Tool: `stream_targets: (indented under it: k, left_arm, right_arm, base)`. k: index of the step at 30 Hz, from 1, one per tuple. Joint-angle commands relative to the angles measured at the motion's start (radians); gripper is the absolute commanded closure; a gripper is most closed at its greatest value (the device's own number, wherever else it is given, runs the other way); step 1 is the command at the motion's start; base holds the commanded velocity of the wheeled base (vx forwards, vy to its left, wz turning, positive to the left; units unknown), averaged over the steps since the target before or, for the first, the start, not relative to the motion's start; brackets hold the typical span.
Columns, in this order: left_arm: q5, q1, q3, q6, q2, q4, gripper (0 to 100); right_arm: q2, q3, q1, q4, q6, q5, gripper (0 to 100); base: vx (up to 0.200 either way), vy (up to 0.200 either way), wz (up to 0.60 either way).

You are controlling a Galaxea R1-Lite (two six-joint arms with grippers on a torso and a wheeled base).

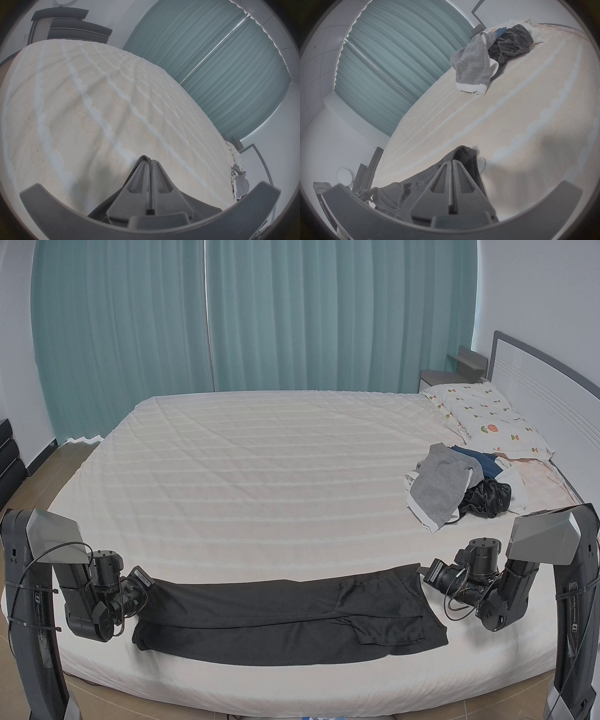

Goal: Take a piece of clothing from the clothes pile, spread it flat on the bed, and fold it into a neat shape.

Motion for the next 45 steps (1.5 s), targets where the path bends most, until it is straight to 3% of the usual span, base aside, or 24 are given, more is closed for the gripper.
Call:
stream_targets:
  k: [1, 6, 7, 9, 10, 15, 19, 26, 45]
  left_arm:
    - [0.000, 0.002, 0.001, 0.001, 0.003, 0.000, 100]
    - [-0.002, -0.002, 0.007, 0.004, 0.003, 0.001, 100]
    - [-0.003, -0.004, 0.012, 0.007, 0.001, 0.001, 100]
    - [-0.003, -0.007, 0.018, 0.008, 0.000, 0.001, 100]
    - [-0.003, -0.010, 0.019, 0.008, -0.002, 0.001, 0]
    - [-0.005, -0.012, 0.030, 0.008, 0.000, 0.001, 0]
    - [-0.006, -0.010, 0.045, 0.022, 0.001, 0.000, 0]
    - [-0.002, -0.010, 0.047, 0.021, 0.001, -0.002, 0]
    - [-0.002, -0.013, 0.053, 0.068, 0.023, -0.002, 0]
  right_arm:
    - [0.004, -0.004, -0.001, 0.000, 0.000, 0.001, 100]
    - [0.004, -0.003, 0.000, 0.012, -0.005, 0.002, 100]
    - [0.004, -0.001, 0.005, 0.012, -0.005, 0.002, 0]
    - [0.006, 0.000, 0.008, 0.000, -0.005, 0.002, 0]
    - [0.004, 0.002, 0.010, -0.002, -0.005, 0.002, 0]
    - [-0.080, 0.051, 0.013, -0.008, -0.005, 0.002, 0]
    - [-0.152, 0.071, 0.065, 0.004, -0.016, 0.014, 0]
    - [-0.040, 0.031, 0.108, 0.007, -0.074, 0.090, 0]
    - [0.016, -0.084, 0.105, 0.165, -0.115, 0.108, 0]
  base:
    - [0.000, 0.000, 0.00]
    - [0.000, 0.000, 0.00]
    - [0.000, 0.000, 0.00]
    - [0.000, 0.000, 0.00]
    - [0.000, 0.000, 0.00]
    - [0.000, 0.000, 0.00]
    - [0.000, 0.000, 0.00]
    - [0.000, 0.000, 0.00]
    - [0.000, 0.000, 0.00]
